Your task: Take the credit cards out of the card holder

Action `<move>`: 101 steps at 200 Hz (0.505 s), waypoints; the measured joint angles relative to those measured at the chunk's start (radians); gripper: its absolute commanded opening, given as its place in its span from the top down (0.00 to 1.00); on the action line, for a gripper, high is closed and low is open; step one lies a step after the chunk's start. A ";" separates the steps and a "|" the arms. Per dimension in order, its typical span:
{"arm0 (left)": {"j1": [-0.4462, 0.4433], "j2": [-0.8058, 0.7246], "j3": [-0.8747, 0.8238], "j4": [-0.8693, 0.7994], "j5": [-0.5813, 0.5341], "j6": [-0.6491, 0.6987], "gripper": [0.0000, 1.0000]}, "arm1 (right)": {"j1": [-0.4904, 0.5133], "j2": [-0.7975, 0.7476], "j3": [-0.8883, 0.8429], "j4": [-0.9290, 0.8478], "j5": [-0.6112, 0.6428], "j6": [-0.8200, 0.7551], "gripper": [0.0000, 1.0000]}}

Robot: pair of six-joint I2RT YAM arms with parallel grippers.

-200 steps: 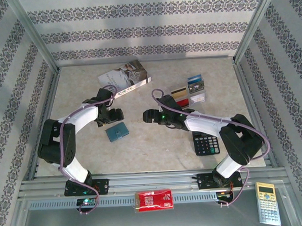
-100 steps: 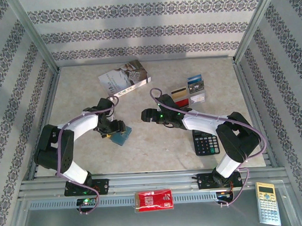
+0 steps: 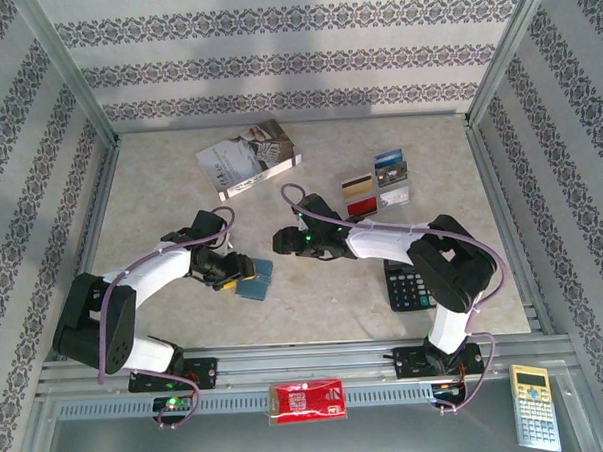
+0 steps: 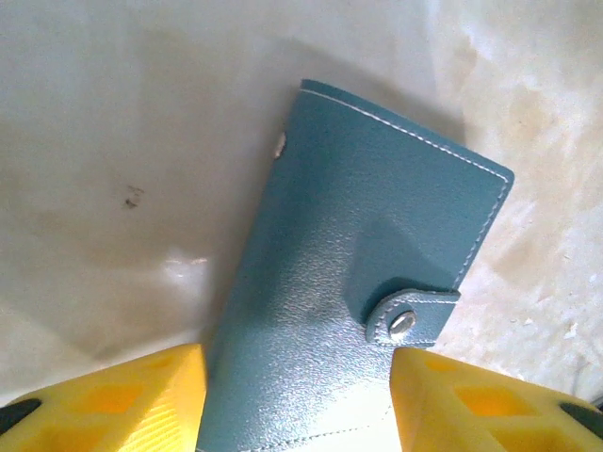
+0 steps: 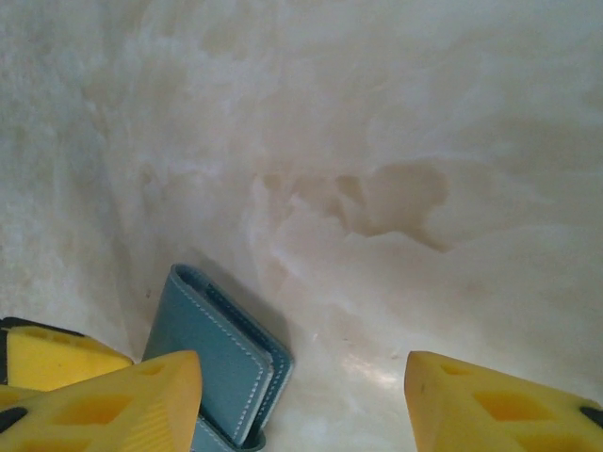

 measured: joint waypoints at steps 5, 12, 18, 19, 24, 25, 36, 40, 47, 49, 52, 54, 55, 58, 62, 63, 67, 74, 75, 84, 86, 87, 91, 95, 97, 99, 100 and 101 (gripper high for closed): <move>0.005 0.000 0.000 0.000 -0.002 0.000 0.48 | 0.006 0.010 0.012 -0.008 -0.006 0.000 0.50; 0.013 0.000 0.000 0.000 -0.004 0.000 0.48 | 0.013 0.025 0.030 -0.017 -0.014 -0.006 0.53; 0.018 0.000 0.000 0.002 -0.003 0.000 0.48 | 0.019 0.037 0.044 -0.026 -0.021 -0.012 0.55; 0.019 0.000 0.000 0.002 -0.003 0.000 0.48 | 0.020 0.040 0.048 -0.029 -0.021 -0.013 0.55; 0.022 0.000 0.000 0.003 -0.001 0.000 0.49 | 0.025 0.048 0.059 -0.036 -0.027 -0.018 0.56; 0.023 0.000 0.000 0.003 0.000 0.000 0.49 | 0.025 0.051 0.062 -0.038 -0.028 -0.018 0.57; 0.026 0.000 0.000 0.008 0.006 0.000 0.49 | 0.036 0.072 0.086 -0.055 -0.040 -0.029 0.59; 0.027 0.001 0.000 0.010 0.009 0.000 0.49 | 0.038 0.078 0.092 -0.060 -0.043 -0.031 0.59; 0.027 0.002 -0.001 0.012 0.012 0.000 0.49 | 0.044 0.089 0.101 -0.070 -0.050 -0.034 0.59; 0.027 0.003 -0.001 0.013 0.012 0.000 0.49 | 0.045 0.091 0.103 -0.071 -0.052 -0.037 0.60; 0.027 0.005 -0.002 0.014 0.013 0.000 0.49 | 0.046 0.094 0.105 -0.077 -0.055 -0.037 0.60; 0.027 0.005 -0.002 0.016 0.014 0.000 0.49 | 0.048 0.096 0.106 -0.079 -0.057 -0.039 0.60; 0.027 0.006 -0.003 0.018 0.014 0.000 0.49 | 0.049 0.096 0.106 -0.080 -0.058 -0.040 0.60; 0.027 0.008 -0.003 0.019 0.016 0.000 0.50 | 0.051 0.098 0.107 -0.085 -0.061 -0.043 0.60; 0.027 0.012 -0.005 0.023 0.018 0.000 0.50 | 0.051 0.101 0.108 -0.091 -0.064 -0.045 0.61; 0.027 0.013 -0.005 0.023 0.019 0.000 0.50 | 0.051 0.102 0.108 -0.092 -0.067 -0.046 0.61; 0.027 0.016 -0.007 0.026 0.022 0.000 0.50 | 0.052 0.104 0.109 -0.097 -0.071 -0.046 0.62; 0.027 0.022 -0.011 0.030 0.028 0.000 0.51 | 0.056 0.110 0.111 -0.106 -0.077 -0.051 0.65; 0.027 0.022 -0.012 0.030 0.029 0.000 0.51 | 0.056 0.111 0.111 -0.107 -0.077 -0.053 0.65; 0.027 0.030 -0.018 0.031 0.037 0.000 0.52 | 0.057 0.121 0.116 -0.119 -0.090 -0.056 0.68; 0.027 0.031 -0.019 0.031 0.039 0.000 0.52 | 0.057 0.122 0.117 -0.120 -0.091 -0.056 0.69; 0.027 0.031 -0.021 0.031 0.040 0.000 0.52 | 0.057 0.124 0.117 -0.122 -0.093 -0.058 0.69; 0.027 0.034 -0.023 0.032 0.042 0.000 0.52 | 0.058 0.129 0.120 -0.126 -0.100 -0.063 0.71; 0.027 0.035 -0.025 0.032 0.043 0.000 0.52 | 0.058 0.134 0.124 -0.130 -0.104 -0.067 0.73; 0.027 0.036 -0.027 0.032 0.045 0.000 0.52 | 0.058 0.139 0.126 -0.132 -0.108 -0.069 0.74; 0.027 0.037 -0.028 0.033 0.047 0.000 0.52 | 0.058 0.142 0.128 -0.134 -0.110 -0.067 0.75; 0.027 0.037 -0.028 0.033 0.047 0.000 0.52 | 0.058 0.143 0.129 -0.134 -0.111 -0.068 0.76; 0.027 0.038 -0.029 0.034 0.048 0.000 0.52 | 0.058 0.145 0.130 -0.136 -0.113 -0.072 0.76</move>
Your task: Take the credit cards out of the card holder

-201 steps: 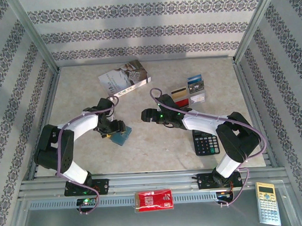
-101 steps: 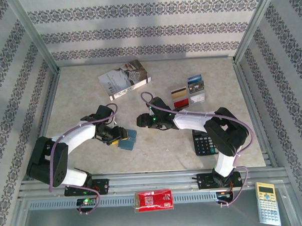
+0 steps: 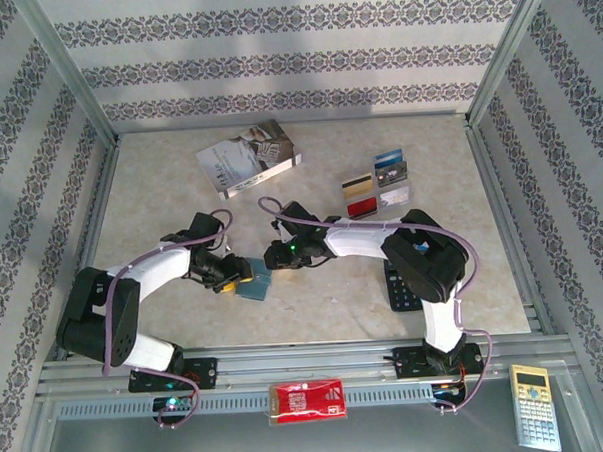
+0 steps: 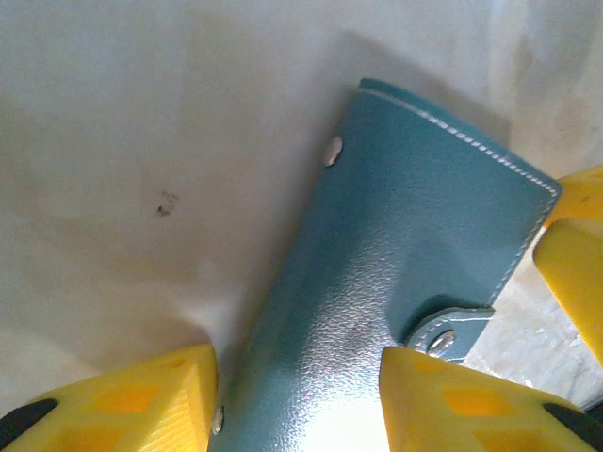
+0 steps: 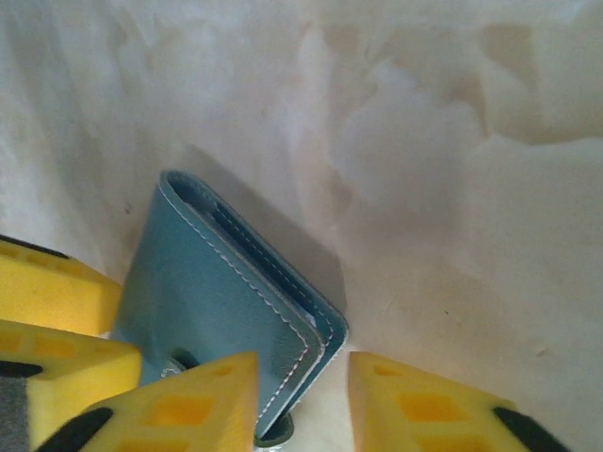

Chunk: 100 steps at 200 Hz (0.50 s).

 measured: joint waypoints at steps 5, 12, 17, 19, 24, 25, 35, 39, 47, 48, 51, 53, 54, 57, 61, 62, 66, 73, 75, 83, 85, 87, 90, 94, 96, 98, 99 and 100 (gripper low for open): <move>0.000 0.002 -0.002 0.002 0.006 0.000 0.52 | 0.000 0.009 0.006 -0.003 -0.007 0.000 0.77; 0.000 0.005 -0.004 0.007 0.018 0.000 0.52 | 0.000 0.020 0.015 -0.007 -0.017 -0.004 0.77; 0.000 0.006 -0.006 0.012 0.025 0.000 0.52 | 0.000 0.026 0.022 -0.009 -0.025 -0.007 0.78; 0.000 0.006 -0.006 0.015 0.029 0.000 0.52 | 0.000 0.029 0.025 -0.010 -0.027 -0.007 0.79; 0.000 0.006 -0.009 0.020 0.039 0.000 0.52 | 0.000 0.033 0.033 -0.012 -0.032 -0.007 0.80; 0.000 0.006 -0.009 0.021 0.040 0.000 0.52 | 0.000 0.034 0.034 -0.012 -0.032 -0.008 0.80; 0.000 0.006 -0.013 0.031 0.056 0.000 0.52 | 0.000 0.043 0.048 -0.013 -0.035 -0.011 0.81; 0.000 0.005 -0.016 0.034 0.062 0.000 0.52 | 0.000 0.046 0.053 -0.013 -0.035 -0.011 0.81; 0.000 0.005 -0.021 0.040 0.072 0.000 0.52 | 0.000 0.053 0.062 -0.013 -0.035 -0.014 0.81; 0.000 0.005 -0.022 0.041 0.074 0.000 0.52 | 0.000 0.054 0.063 -0.013 -0.035 -0.014 0.81; 0.000 0.004 -0.023 0.042 0.077 0.000 0.52 | 0.000 0.056 0.065 -0.014 -0.034 -0.014 0.81; 0.000 0.003 -0.025 0.044 0.080 -0.001 0.52 | 0.000 0.057 0.067 -0.015 -0.034 -0.014 0.82; 0.000 0.003 -0.025 0.045 0.081 -0.001 0.52 | 0.000 0.057 0.067 -0.015 -0.034 -0.014 0.82; 0.000 0.000 -0.028 0.048 0.087 -0.001 0.52 | -0.001 0.059 0.068 -0.015 -0.032 -0.014 0.82; 0.000 -0.003 -0.031 0.051 0.092 -0.003 0.52 | -0.001 0.060 0.068 -0.015 -0.031 -0.014 0.82; 0.000 -0.005 -0.032 0.053 0.093 -0.004 0.52 | -0.001 0.060 0.068 -0.015 -0.030 -0.014 0.82; 0.000 -0.008 -0.035 0.056 0.097 -0.006 0.52 | -0.001 0.061 0.068 -0.015 -0.028 -0.014 0.82; 0.000 -0.018 -0.040 0.063 0.106 -0.013 0.52 | -0.001 0.061 0.068 -0.015 -0.026 -0.014 0.82; 0.000 -0.019 -0.042 0.066 0.108 -0.016 0.52 | -0.001 0.061 0.068 -0.015 -0.025 -0.014 0.82; 0.000 -0.030 -0.051 0.083 0.121 -0.031 0.52 | -0.003 0.061 0.068 -0.014 -0.023 -0.010 0.82; 0.000 -0.032 -0.053 0.089 0.124 -0.035 0.52 | -0.003 0.061 0.068 -0.014 -0.023 -0.010 0.82; 0.000 -0.035 -0.056 0.095 0.127 -0.039 0.53 | -0.003 0.061 0.068 -0.014 -0.023 -0.010 0.82; 0.000 -0.037 -0.060 0.103 0.131 -0.047 0.52 | -0.003 0.061 0.068 -0.013 -0.021 -0.007 0.82; 0.000 -0.041 -0.066 0.119 0.138 -0.055 0.53 | -0.003 0.061 0.068 -0.011 -0.019 -0.006 0.81; 0.000 -0.042 -0.069 0.124 0.142 -0.060 0.53 | -0.003 0.061 0.068 -0.011 -0.017 -0.006 0.81; 0.000 -0.043 -0.072 0.130 0.145 -0.066 0.53 | -0.003 0.061 0.068 -0.010 -0.015 -0.005 0.81; 0.000 -0.045 -0.074 0.135 0.147 -0.069 0.53 | -0.003 0.061 0.068 -0.009 -0.015 -0.005 0.82; 0.000 -0.045 -0.076 0.138 0.148 -0.071 0.53 | -0.003 0.061 0.068 -0.008 -0.014 -0.005 0.82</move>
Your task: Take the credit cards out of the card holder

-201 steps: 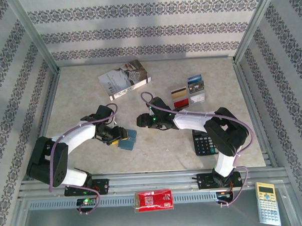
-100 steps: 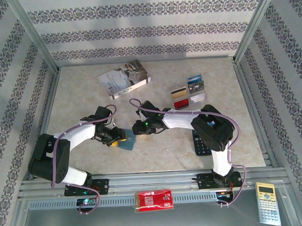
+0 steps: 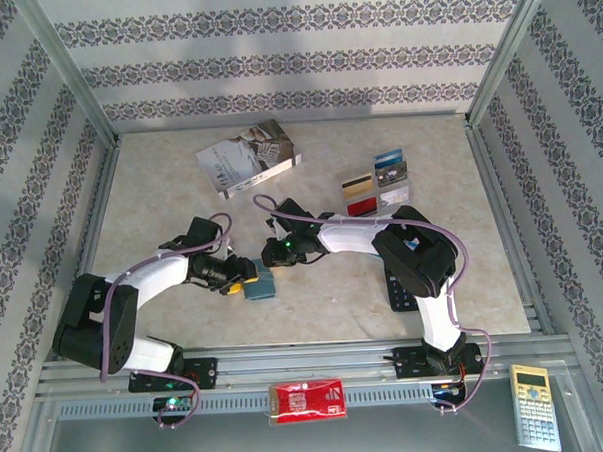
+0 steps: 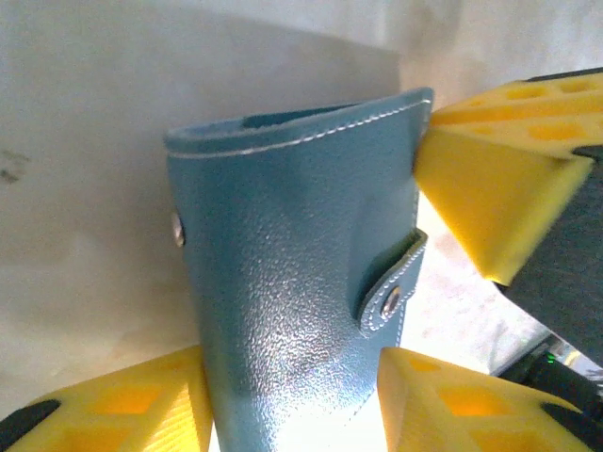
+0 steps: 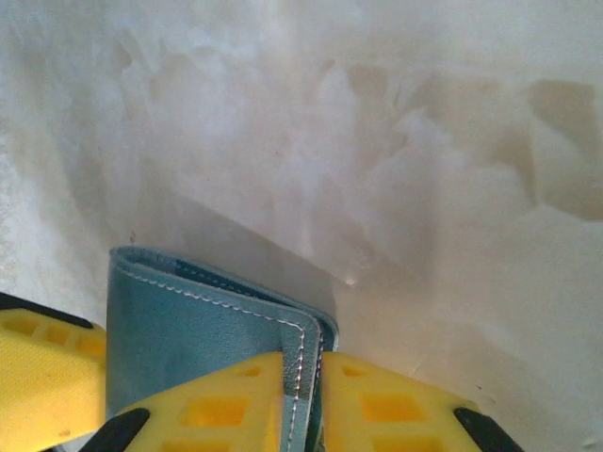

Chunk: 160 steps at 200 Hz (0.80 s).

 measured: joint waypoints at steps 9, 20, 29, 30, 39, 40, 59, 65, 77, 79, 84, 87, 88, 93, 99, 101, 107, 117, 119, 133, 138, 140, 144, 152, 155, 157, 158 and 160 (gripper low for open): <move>0.000 -0.003 -0.016 0.032 0.008 -0.024 0.54 | 0.000 0.000 -0.002 0.005 0.006 0.002 0.82; 0.000 -0.003 -0.033 0.062 0.015 -0.048 0.56 | -0.002 0.000 -0.006 0.012 0.006 0.003 0.82; 0.000 -0.003 -0.044 0.084 0.019 -0.066 0.58 | -0.005 0.000 -0.011 0.020 0.006 0.003 0.82; 0.000 -0.003 -0.045 0.085 0.019 -0.068 0.59 | -0.005 0.000 -0.011 0.021 0.006 0.003 0.82; 0.000 -0.003 -0.049 0.098 0.022 -0.082 0.62 | -0.006 0.000 -0.016 0.029 0.006 0.006 0.82; 0.000 -0.003 -0.049 0.098 0.022 -0.082 0.62 | -0.006 0.000 -0.016 0.029 0.006 0.006 0.82; 0.000 -0.003 -0.048 0.113 0.021 -0.095 0.73 | -0.006 -0.010 -0.030 0.040 0.014 0.006 0.81; 0.000 -0.004 -0.048 0.113 0.021 -0.097 0.76 | -0.009 -0.014 -0.036 0.043 0.021 0.006 0.80; 0.000 -0.009 -0.045 0.113 0.022 -0.098 0.84 | -0.016 -0.032 -0.053 0.045 0.035 0.006 0.78; 0.000 -0.011 -0.044 0.113 0.023 -0.093 0.85 | -0.017 -0.035 -0.055 0.045 0.037 0.006 0.77; 0.000 -0.018 -0.041 0.113 0.024 -0.095 0.88 | -0.021 -0.045 -0.064 0.044 0.043 0.006 0.76; 0.000 -0.022 -0.040 0.113 0.026 -0.090 0.91 | -0.023 -0.051 -0.068 0.043 0.047 0.004 0.75; 0.000 -0.023 -0.039 0.113 0.026 -0.090 0.91 | -0.024 -0.053 -0.069 0.042 0.047 0.004 0.74; 0.000 -0.032 -0.035 0.113 0.026 -0.091 0.95 | -0.031 -0.064 -0.076 0.040 0.055 0.002 0.72; 0.000 -0.042 -0.029 0.114 0.026 -0.092 1.00 | -0.039 -0.081 -0.082 0.039 0.062 0.001 0.69; 0.000 -0.045 -0.026 0.114 0.025 -0.088 1.00 | -0.042 -0.087 -0.084 0.038 0.063 -0.003 0.68; 0.000 -0.053 -0.019 0.114 0.021 -0.088 1.00 | -0.050 -0.104 -0.087 0.037 0.069 -0.006 0.65; 0.000 -0.059 -0.004 0.117 0.018 -0.091 1.00 | -0.062 -0.140 -0.090 0.037 0.078 -0.019 0.60; 0.000 -0.060 0.000 0.117 0.017 -0.092 1.00 | -0.064 -0.147 -0.090 0.037 0.081 -0.023 0.60; 0.000 -0.060 0.022 0.128 0.016 -0.096 1.00 | -0.078 -0.192 -0.090 0.042 0.085 -0.039 0.55; 0.000 -0.060 0.029 0.137 0.014 -0.100 1.00 | -0.080 -0.205 -0.090 0.043 0.085 -0.046 0.54; 0.000 -0.060 0.030 0.139 0.013 -0.100 1.00 | -0.082 -0.211 -0.089 0.044 0.085 -0.048 0.53; 0.000 -0.060 0.035 0.146 0.011 -0.104 1.00 | -0.083 -0.218 -0.089 0.045 0.084 -0.053 0.52; 0.000 -0.060 0.041 0.164 0.009 -0.112 1.00 | -0.084 -0.229 -0.087 0.046 0.084 -0.057 0.51; 0.000 -0.060 0.042 0.168 0.008 -0.114 1.00 | -0.085 -0.231 -0.085 0.046 0.080 -0.060 0.50; 0.000 -0.060 0.043 0.171 0.006 -0.115 1.00 | -0.084 -0.231 -0.084 0.046 0.080 -0.061 0.50; 0.000 -0.060 0.045 0.173 0.006 -0.116 1.00 | -0.085 -0.231 -0.082 0.046 0.078 -0.061 0.50; 0.000 -0.060 0.046 0.177 0.006 -0.118 1.00 | -0.085 -0.231 -0.081 0.045 0.076 -0.062 0.50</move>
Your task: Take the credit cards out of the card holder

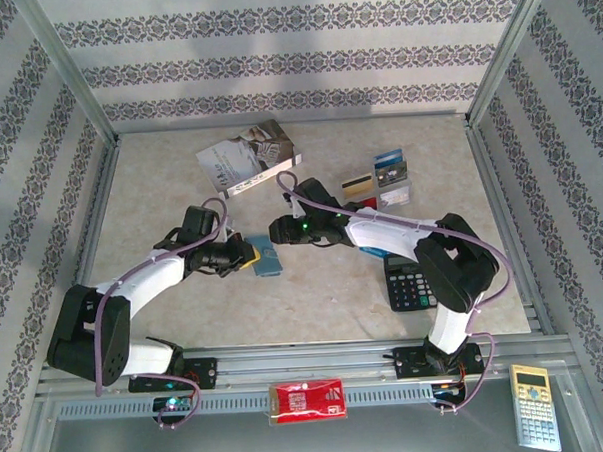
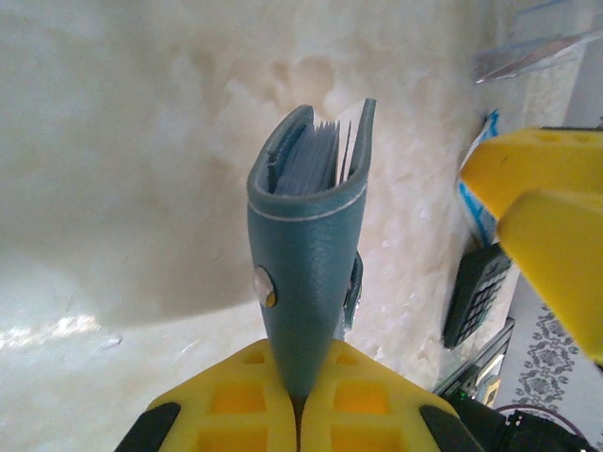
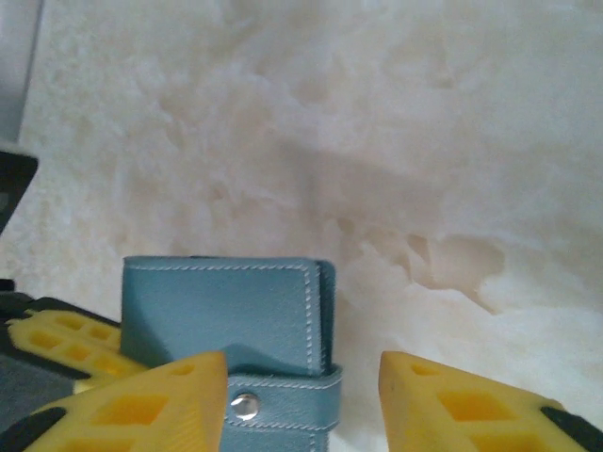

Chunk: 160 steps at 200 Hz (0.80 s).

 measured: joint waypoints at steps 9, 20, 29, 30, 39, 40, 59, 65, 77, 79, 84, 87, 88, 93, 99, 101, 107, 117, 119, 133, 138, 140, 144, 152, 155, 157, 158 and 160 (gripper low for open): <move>0.000 0.002 0.005 0.016 0.000 -0.008 1.00 | 0.000 0.003 0.008 -0.002 -0.012 -0.005 0.49; 0.000 0.011 0.015 0.034 0.001 -0.018 1.00 | 0.000 0.008 0.018 -0.011 -0.026 -0.011 0.49; 0.000 0.022 0.025 0.044 0.001 -0.022 1.00 | 0.000 0.017 0.034 -0.024 -0.038 -0.012 0.49; 0.000 0.023 0.026 0.045 0.001 -0.022 1.00 | 0.000 0.018 0.035 -0.026 -0.038 -0.013 0.49; 0.000 0.035 0.033 0.059 0.001 -0.025 1.00 | 0.000 0.031 0.056 -0.039 -0.047 -0.015 0.49; 0.000 0.037 0.034 0.061 0.001 -0.026 1.00 | 0.000 0.032 0.058 -0.039 -0.047 -0.015 0.49; 0.000 0.053 0.040 0.083 0.004 -0.032 1.00 | 0.000 0.053 0.090 -0.059 -0.053 -0.018 0.49; 0.000 0.055 0.040 0.087 0.005 -0.034 1.00 | 0.000 0.059 0.098 -0.067 -0.053 -0.018 0.49; 0.000 0.058 0.040 0.093 0.005 -0.039 1.00 | 0.000 0.073 0.113 -0.083 -0.056 -0.018 0.49; 0.000 0.058 0.040 0.094 0.005 -0.040 1.00 | 0.000 0.075 0.114 -0.084 -0.056 -0.019 0.49; 0.000 0.059 0.040 0.096 0.006 -0.040 1.00 | 0.000 0.082 0.121 -0.091 -0.056 -0.018 0.50; 0.000 0.059 0.040 0.097 0.006 -0.041 1.00 | 0.000 0.086 0.124 -0.095 -0.056 -0.019 0.50; 0.000 0.059 0.040 0.097 0.006 -0.041 1.00 | 0.000 0.087 0.124 -0.096 -0.056 -0.019 0.50; 0.000 0.060 0.040 0.098 0.008 -0.043 1.00 | 0.000 0.093 0.129 -0.100 -0.056 -0.019 0.50; 0.000 0.060 0.040 0.099 0.010 -0.044 1.00 | 0.000 0.101 0.133 -0.106 -0.057 -0.018 0.50; 0.000 0.060 0.040 0.100 0.010 -0.044 1.00 | 0.001 0.103 0.135 -0.107 -0.057 -0.019 0.50; 0.000 0.061 0.040 0.100 0.012 -0.044 1.00 | 0.001 0.110 0.138 -0.113 -0.058 -0.019 0.50; 0.000 0.064 0.040 0.100 0.012 -0.045 1.00 | 0.001 0.117 0.144 -0.117 -0.061 -0.019 0.50; 0.000 0.064 0.040 0.100 0.012 -0.045 1.00 | 0.001 0.119 0.144 -0.118 -0.061 -0.019 0.50; 0.000 0.066 0.040 0.100 0.012 -0.047 1.00 | 0.003 0.122 0.147 -0.121 -0.063 -0.018 0.50; 0.000 0.066 0.040 0.100 0.012 -0.047 1.00 | 0.003 0.122 0.148 -0.121 -0.063 -0.019 0.51; 0.000 0.067 0.040 0.100 0.012 -0.047 1.00 | 0.003 0.122 0.148 -0.122 -0.063 -0.018 0.51; 0.000 0.068 0.040 0.100 0.012 -0.047 1.00 | 0.003 0.123 0.150 -0.124 -0.063 -0.018 0.52; 0.000 0.069 0.040 0.100 0.012 -0.047 1.00 | 0.002 0.125 0.151 -0.128 -0.063 -0.018 0.52; 0.000 0.070 0.040 0.100 0.012 -0.047 1.00 | 0.003 0.126 0.151 -0.128 -0.063 -0.018 0.53; 0.000 0.070 0.040 0.100 0.012 -0.047 1.00 | 0.003 0.126 0.151 -0.129 -0.062 -0.018 0.53; 0.000 0.071 0.040 0.100 0.012 -0.047 1.00 | 0.003 0.126 0.151 -0.129 -0.062 -0.018 0.53; 0.000 0.071 0.040 0.100 0.012 -0.047 1.00 | 0.003 0.127 0.151 -0.130 -0.061 -0.019 0.53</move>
